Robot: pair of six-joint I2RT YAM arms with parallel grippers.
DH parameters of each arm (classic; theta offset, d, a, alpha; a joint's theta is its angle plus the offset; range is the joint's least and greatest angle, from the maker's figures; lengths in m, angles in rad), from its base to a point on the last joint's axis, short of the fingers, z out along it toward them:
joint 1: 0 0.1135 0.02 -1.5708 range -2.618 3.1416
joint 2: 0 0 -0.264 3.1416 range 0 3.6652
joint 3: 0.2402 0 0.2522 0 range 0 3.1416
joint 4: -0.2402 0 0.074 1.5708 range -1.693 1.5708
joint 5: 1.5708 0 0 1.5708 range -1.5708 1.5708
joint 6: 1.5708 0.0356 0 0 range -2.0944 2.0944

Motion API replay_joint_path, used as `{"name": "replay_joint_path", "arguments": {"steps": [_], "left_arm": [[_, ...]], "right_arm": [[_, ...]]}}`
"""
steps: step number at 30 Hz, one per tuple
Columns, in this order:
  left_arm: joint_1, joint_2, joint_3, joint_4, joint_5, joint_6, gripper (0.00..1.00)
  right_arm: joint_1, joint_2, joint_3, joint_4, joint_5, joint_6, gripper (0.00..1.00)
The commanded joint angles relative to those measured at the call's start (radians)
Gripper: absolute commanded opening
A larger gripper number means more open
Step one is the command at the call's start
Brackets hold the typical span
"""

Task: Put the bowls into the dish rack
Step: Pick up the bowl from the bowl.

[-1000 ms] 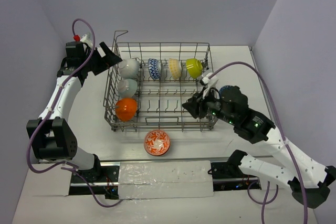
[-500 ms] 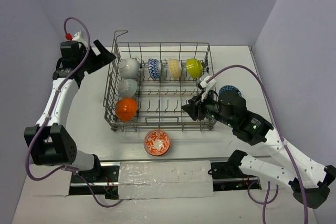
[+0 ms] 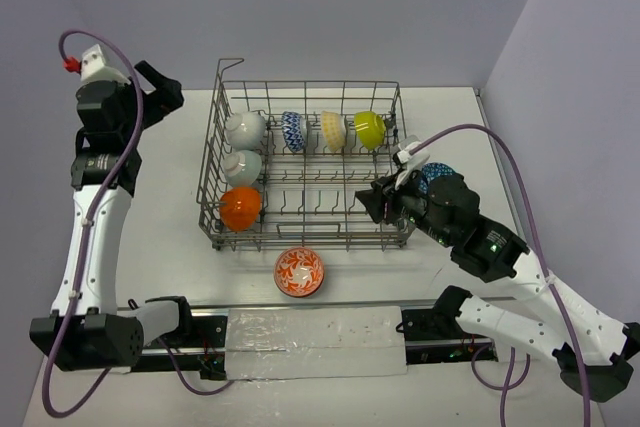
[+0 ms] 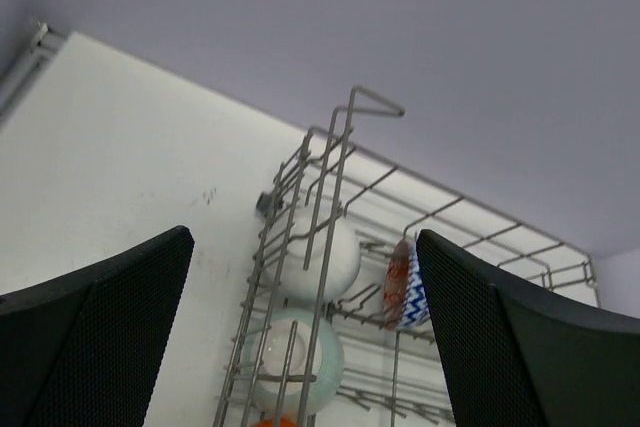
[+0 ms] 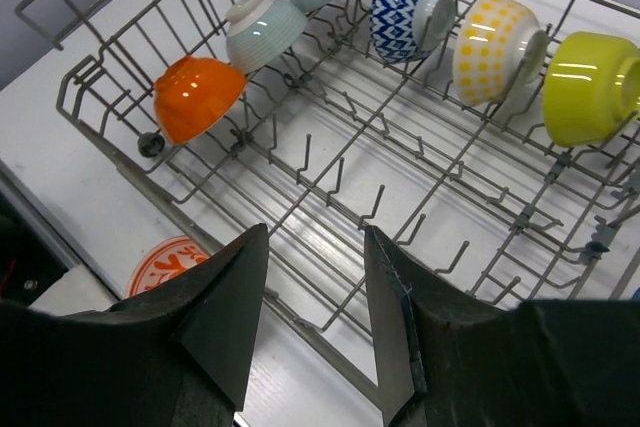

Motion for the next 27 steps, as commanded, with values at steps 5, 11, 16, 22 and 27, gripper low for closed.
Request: {"name": "replay_joint_path", "arguments": {"steps": [5,11,16,22,27], "left_arm": [[-0.016,-0.128,0.072,0.138,0.022,-0.009,0.99],[-0.024,-0.079,0.129,0.188,0.405,-0.124,0.99],[-0.153,-0.047,0.137,0.251,0.493,-0.126,0.99],[-0.386,0.03,0.226,0.164,0.418,-0.046,0.99],[-0.581,0.119,0.313,0.054,0.352,0.084,0.99]], "right_arm": [[0.006,-0.032,-0.013,0.05,0.137,0.043,0.52],[0.005,-0.102,-0.039,0.056,0.372,0.112,0.55],[0.003,-0.162,-0.078,0.032,0.635,0.202,0.56],[0.002,-0.251,-0.113,0.032,0.748,0.225,0.56],[0.002,-0.254,-0.128,0.032,0.751,0.23,0.56]]}}
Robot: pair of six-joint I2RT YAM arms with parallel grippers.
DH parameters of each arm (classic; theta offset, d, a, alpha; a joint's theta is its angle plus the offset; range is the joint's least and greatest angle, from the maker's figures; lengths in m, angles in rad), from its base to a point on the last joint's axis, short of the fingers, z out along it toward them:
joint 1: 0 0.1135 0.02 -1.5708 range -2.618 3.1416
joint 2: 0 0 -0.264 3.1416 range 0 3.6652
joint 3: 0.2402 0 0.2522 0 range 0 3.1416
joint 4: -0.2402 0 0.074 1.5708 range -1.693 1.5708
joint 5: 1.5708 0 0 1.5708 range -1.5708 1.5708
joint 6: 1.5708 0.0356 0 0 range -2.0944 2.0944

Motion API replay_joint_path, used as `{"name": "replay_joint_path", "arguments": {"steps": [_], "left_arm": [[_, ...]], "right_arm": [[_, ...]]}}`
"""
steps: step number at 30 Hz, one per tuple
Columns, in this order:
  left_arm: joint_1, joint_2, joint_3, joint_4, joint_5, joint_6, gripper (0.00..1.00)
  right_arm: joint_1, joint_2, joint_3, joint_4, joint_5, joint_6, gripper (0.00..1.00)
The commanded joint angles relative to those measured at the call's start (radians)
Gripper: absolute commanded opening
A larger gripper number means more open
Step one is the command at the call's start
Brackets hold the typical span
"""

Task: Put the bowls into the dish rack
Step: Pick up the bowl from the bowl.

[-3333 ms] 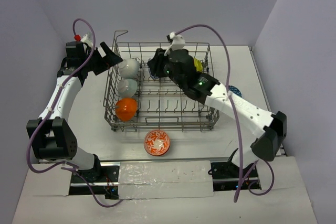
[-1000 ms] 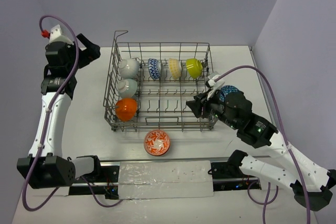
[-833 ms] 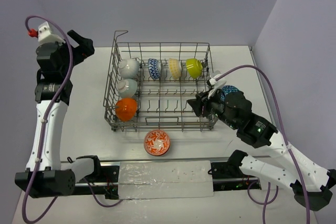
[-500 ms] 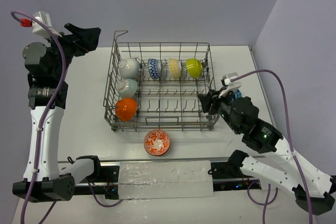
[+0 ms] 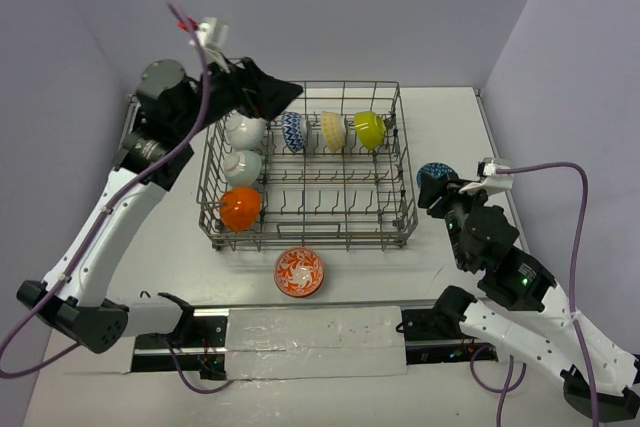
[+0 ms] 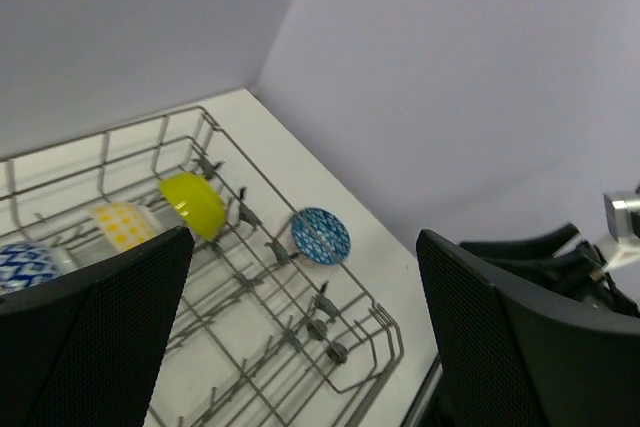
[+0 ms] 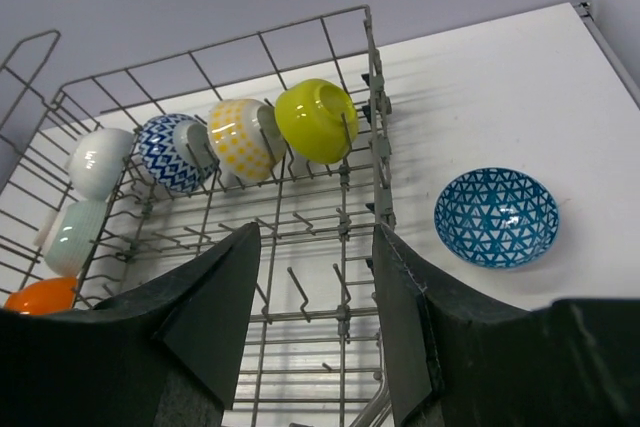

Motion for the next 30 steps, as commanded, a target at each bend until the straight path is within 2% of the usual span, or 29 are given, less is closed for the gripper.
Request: {"name": "replay_joint_path", "arguments": {"steps": [1,3,6,11,12,13,14,15,17,21,22,24,26,27,29,30], "left_arm": [[-0.126,0.043,0.094,-0.093,-0.054,0.156,0.98],[-0.198,0.063,0.118,-0.172,-0.129,0.2,0.94],[-0.272,0.054,0.114,-0.261,-0.233,0.259,0.82],[-0.345,-0.045,-0.005,-0.296,-0.291,0.276,0.62],[-0.348,-0.09,-0.027,-0.301,-0.304,0.274,0.56],[-0.35,-0.11,-0.067,-0.305,-0.312,0.27,0.45],[-0.352,-0.127,-0.082,-0.31,-0.308,0.267,0.41],[-0.353,-0.154,-0.098,-0.328,-0.301,0.257,0.38],[-0.368,-0.183,-0.135,-0.353,-0.289,0.247,0.41],[-0.437,-0.22,-0.205,-0.402,-0.303,0.228,0.22],[-0.472,-0.225,-0.225,-0.425,-0.318,0.224,0.22],[-0.511,-0.234,-0.244,-0.446,-0.34,0.214,0.35],[-0.572,-0.233,-0.265,-0.485,-0.376,0.211,0.39],[-0.592,-0.231,-0.273,-0.5,-0.392,0.207,0.47],[-0.652,-0.225,-0.291,-0.535,-0.439,0.198,0.5],[-0.669,-0.224,-0.299,-0.543,-0.455,0.182,0.58]], "right_arm": [[0.001,0.009,-0.007,0.023,0.064,0.024,0.57],[0.003,0.015,-0.003,0.02,0.074,0.024,0.57],[0.001,0.02,-0.003,0.016,0.092,0.03,0.58],[0.001,0.011,-0.004,0.003,0.14,0.047,0.61],[0.001,-0.001,-0.004,0.0,0.15,0.053,0.61],[0.001,-0.006,-0.007,-0.001,0.161,0.054,0.62],[0.001,-0.012,-0.007,-0.001,0.161,0.054,0.62],[0.003,-0.02,-0.007,-0.001,0.163,0.053,0.63],[0.001,-0.026,-0.007,-0.001,0.169,0.053,0.63],[0.001,-0.025,-0.011,-0.001,0.167,0.051,0.64],[0.001,-0.025,-0.009,-0.003,0.166,0.051,0.64],[0.003,-0.025,-0.011,-0.004,0.164,0.05,0.64],[0.003,-0.02,-0.009,-0.004,0.164,0.047,0.64],[0.001,-0.018,-0.009,-0.004,0.166,0.047,0.64],[0.001,-0.017,-0.009,-0.004,0.164,0.047,0.64],[0.001,-0.015,-0.009,-0.004,0.164,0.047,0.64]]}}
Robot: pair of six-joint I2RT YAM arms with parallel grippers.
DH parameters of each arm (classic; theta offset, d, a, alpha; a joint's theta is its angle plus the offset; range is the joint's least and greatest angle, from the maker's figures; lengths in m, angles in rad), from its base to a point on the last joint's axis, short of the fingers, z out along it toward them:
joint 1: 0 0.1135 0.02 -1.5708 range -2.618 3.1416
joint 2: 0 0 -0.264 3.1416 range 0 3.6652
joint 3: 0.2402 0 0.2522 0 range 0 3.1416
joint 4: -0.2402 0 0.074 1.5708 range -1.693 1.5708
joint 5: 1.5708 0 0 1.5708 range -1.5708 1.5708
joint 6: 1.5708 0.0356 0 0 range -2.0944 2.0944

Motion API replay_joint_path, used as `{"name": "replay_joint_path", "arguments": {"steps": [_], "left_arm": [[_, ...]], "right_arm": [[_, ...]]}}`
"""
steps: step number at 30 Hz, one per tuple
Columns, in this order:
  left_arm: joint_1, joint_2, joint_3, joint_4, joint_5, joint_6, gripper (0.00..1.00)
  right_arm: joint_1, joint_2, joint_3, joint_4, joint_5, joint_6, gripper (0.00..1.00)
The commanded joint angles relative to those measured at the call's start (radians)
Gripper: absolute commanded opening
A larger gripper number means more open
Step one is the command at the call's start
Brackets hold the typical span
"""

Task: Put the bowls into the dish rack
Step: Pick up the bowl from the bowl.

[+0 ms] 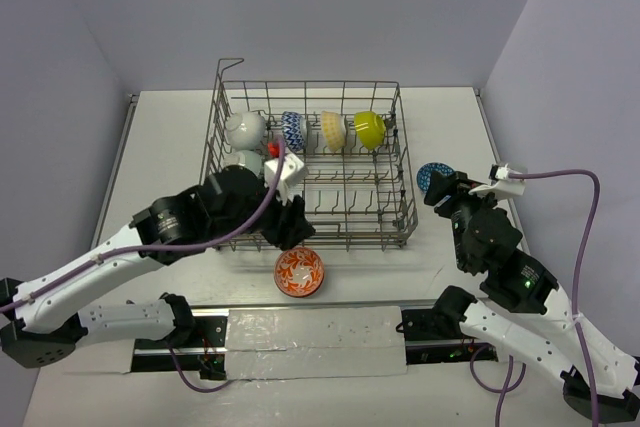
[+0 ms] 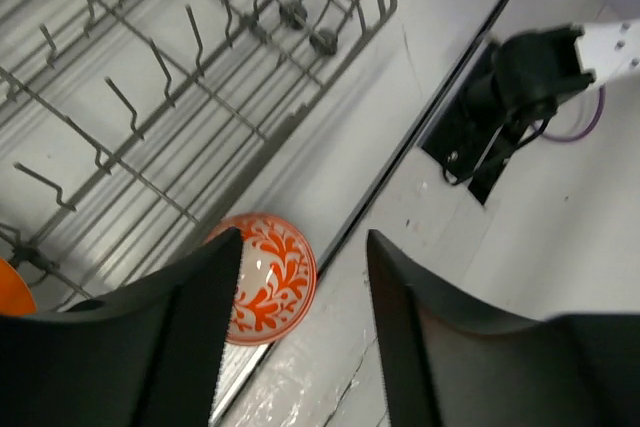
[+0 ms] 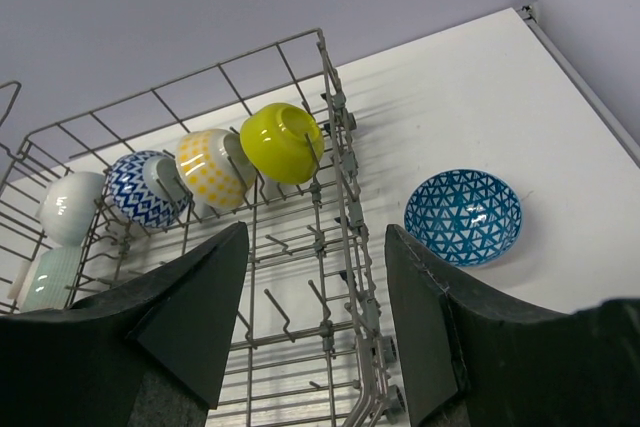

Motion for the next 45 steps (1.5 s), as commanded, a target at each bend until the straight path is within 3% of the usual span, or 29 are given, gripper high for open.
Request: {"name": "replay_joint_path", "arguments": {"steps": [1,13,16,21,25,28,36,45], "left_arm": [[-0.091,-0.002,-0.025,-0.062,-0.104,-0.04,0.61],[-0.294,0.15,-0.065,-0.125,-0.191,-0.078,0.47],[-0.306,0.194,-0.085,-0.121,-0.202,-0.064,0.46],[-0.31,0.21,-0.12,-0.1,-0.211,-0.058,0.33],[-0.31,0.222,-0.142,-0.085,-0.219,-0.055,0.34],[-0.31,0.242,-0.159,-0.076,-0.211,-0.058,0.23],[-0.31,0.267,-0.2,-0.019,-0.19,-0.057,0.43],[-0.31,0.276,-0.252,0.021,-0.144,-0.046,0.57]], "right_arm": [[0.0,0.004,-0.004,0.003,0.04,0.011,0.64],[0.001,0.003,-0.008,0.005,0.042,0.011,0.65],[0.001,0.0,-0.007,0.005,0.042,0.011,0.65],[0.001,-0.003,-0.008,0.005,0.042,0.009,0.65],[0.0,-0.003,-0.007,0.005,0.039,0.009,0.65],[0.0,0.001,-0.008,0.005,0.039,0.009,0.65],[0.0,0.006,-0.01,0.003,0.057,0.011,0.66],[0.001,0.02,-0.004,-0.004,0.048,0.011,0.67]]}}
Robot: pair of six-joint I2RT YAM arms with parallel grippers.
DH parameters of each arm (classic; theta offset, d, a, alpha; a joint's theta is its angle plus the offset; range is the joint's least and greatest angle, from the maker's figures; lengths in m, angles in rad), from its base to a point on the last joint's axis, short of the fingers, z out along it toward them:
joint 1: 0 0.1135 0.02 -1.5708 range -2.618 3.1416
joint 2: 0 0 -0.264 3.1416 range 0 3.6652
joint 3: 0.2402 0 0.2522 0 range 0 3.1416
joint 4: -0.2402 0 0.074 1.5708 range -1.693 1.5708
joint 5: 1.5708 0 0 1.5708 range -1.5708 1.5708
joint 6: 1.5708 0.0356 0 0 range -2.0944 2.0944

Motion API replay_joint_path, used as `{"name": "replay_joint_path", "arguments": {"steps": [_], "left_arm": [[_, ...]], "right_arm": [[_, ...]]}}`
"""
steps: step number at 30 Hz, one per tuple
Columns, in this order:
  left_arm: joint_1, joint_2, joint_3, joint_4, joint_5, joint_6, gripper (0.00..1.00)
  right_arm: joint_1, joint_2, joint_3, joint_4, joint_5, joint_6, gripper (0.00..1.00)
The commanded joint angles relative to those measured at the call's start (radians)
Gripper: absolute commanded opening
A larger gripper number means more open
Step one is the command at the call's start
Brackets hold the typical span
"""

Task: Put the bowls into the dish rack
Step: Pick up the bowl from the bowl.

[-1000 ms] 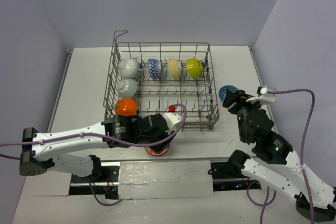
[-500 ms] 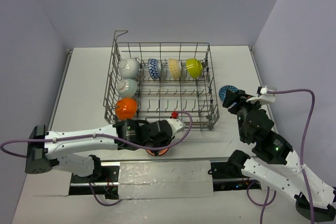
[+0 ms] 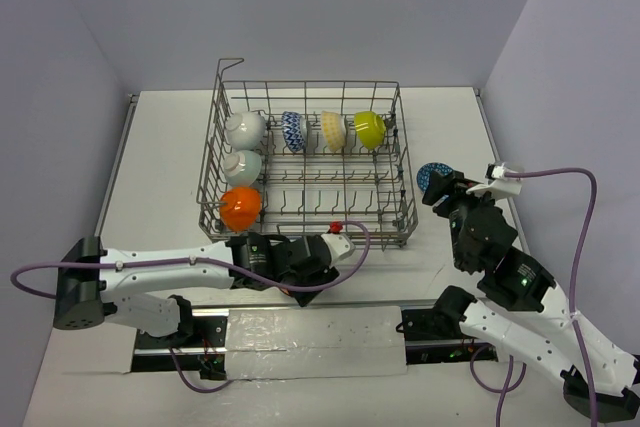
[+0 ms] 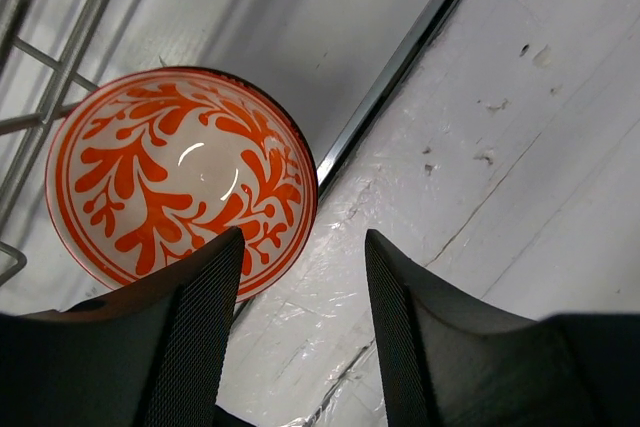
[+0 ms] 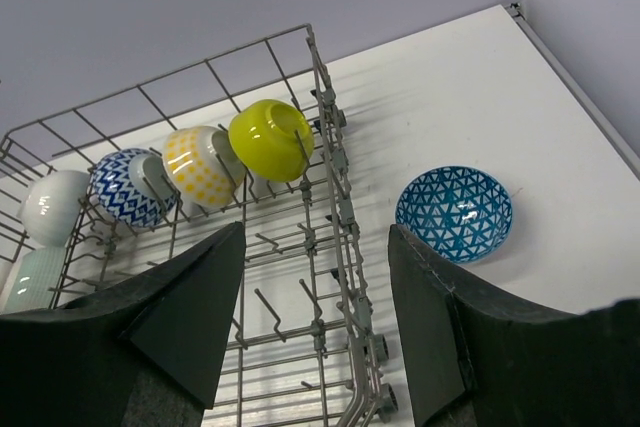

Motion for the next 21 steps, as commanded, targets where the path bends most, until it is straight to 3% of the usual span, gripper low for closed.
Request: {"name": "replay_joint_path", "arguments": {"steps": [1,21], "left_arm": [[-0.006,0.006,-0.028,0.047,0.021,0.007,0.57],[-0.006,0.069,-0.049,0.098,0.019,0.004,0.56]], "right_arm": [[0.0,0.007,0.003,-0.002,0.032,0.011,0.67],[-0.003,0.021,0.006,-0.002,0.027,0.009,0.69]]}}
